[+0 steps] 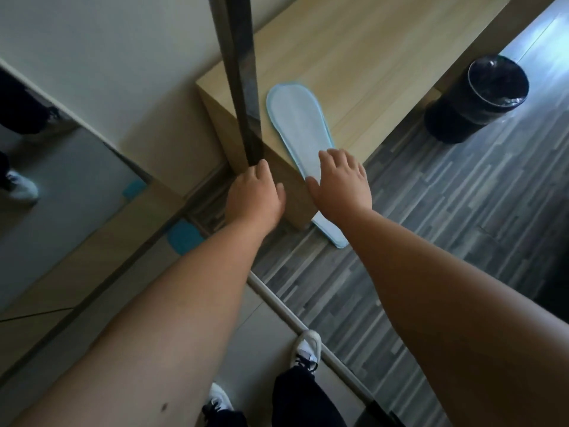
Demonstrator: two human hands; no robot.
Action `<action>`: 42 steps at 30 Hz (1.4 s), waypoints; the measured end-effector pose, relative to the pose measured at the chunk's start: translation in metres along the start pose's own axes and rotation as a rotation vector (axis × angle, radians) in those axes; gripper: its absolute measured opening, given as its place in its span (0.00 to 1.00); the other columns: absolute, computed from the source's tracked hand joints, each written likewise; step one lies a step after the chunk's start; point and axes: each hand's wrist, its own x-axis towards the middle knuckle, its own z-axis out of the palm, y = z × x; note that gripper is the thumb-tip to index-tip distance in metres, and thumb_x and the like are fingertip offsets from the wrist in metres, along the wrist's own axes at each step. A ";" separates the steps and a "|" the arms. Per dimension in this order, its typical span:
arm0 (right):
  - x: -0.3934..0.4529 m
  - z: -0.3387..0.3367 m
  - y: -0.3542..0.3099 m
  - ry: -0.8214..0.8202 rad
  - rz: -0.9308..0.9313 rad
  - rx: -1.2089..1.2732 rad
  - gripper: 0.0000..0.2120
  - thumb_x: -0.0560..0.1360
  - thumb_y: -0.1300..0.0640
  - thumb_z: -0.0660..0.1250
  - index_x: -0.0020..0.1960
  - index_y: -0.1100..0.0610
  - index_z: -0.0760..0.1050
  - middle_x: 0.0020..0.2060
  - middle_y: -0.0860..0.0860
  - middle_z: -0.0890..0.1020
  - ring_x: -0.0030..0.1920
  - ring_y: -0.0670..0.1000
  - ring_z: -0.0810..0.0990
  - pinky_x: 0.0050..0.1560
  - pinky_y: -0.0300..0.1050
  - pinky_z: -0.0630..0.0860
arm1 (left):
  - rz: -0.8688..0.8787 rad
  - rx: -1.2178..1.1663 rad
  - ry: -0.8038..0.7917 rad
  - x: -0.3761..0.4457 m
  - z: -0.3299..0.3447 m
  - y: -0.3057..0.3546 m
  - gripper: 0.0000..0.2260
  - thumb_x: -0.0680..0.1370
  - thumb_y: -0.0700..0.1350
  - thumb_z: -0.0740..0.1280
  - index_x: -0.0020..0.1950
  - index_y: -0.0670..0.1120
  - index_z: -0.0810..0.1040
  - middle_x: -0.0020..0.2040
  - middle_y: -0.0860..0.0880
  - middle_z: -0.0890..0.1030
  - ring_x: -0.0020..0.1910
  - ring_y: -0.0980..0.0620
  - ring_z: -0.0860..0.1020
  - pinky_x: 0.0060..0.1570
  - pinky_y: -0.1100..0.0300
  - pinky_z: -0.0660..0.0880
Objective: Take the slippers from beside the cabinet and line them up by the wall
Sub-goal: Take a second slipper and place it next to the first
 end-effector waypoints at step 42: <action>-0.064 0.060 -0.013 -0.232 0.564 0.722 0.10 0.77 0.48 0.64 0.46 0.53 0.79 0.38 0.49 0.82 0.40 0.52 0.81 0.41 0.52 0.80 | -0.392 -0.726 -0.058 -0.053 0.074 -0.051 0.10 0.79 0.52 0.60 0.42 0.50 0.76 0.38 0.52 0.79 0.38 0.54 0.75 0.32 0.63 0.66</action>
